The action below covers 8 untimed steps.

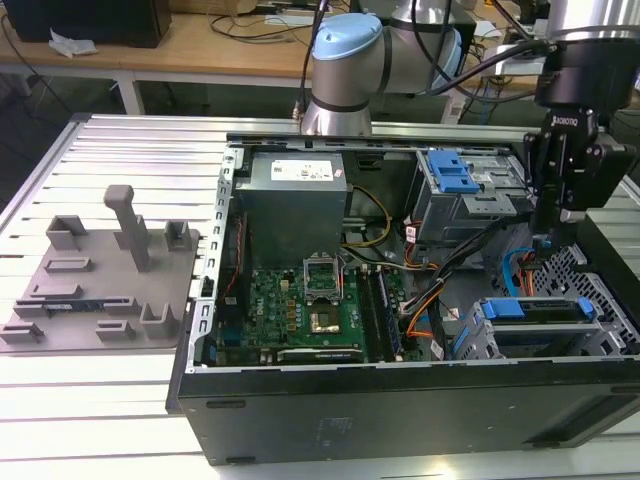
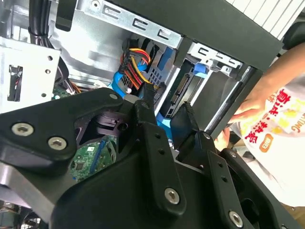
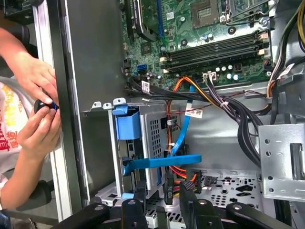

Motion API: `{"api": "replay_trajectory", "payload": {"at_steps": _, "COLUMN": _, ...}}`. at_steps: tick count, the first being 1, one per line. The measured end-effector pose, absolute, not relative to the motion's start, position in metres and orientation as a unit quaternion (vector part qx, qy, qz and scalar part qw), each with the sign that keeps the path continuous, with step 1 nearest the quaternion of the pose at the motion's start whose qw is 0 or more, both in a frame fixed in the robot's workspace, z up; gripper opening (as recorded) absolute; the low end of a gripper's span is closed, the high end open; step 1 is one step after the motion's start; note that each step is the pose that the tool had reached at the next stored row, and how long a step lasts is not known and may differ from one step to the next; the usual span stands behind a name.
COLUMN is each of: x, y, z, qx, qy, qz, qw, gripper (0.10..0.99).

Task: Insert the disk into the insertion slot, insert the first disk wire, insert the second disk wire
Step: 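Insert the first disk wire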

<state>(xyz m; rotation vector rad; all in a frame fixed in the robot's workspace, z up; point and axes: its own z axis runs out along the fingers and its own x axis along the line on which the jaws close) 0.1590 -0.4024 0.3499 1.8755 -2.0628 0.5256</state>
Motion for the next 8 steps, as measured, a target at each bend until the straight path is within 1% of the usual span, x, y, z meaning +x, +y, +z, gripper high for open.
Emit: {"api": "replay_trajectory", "payload": {"at_steps": 8, "x": 0.1590, "y": -0.3984, "z": 0.3457, "qx": 0.646, "qy": -0.724, "qz": 0.184, "qw": 0.155, "gripper": 0.416}}
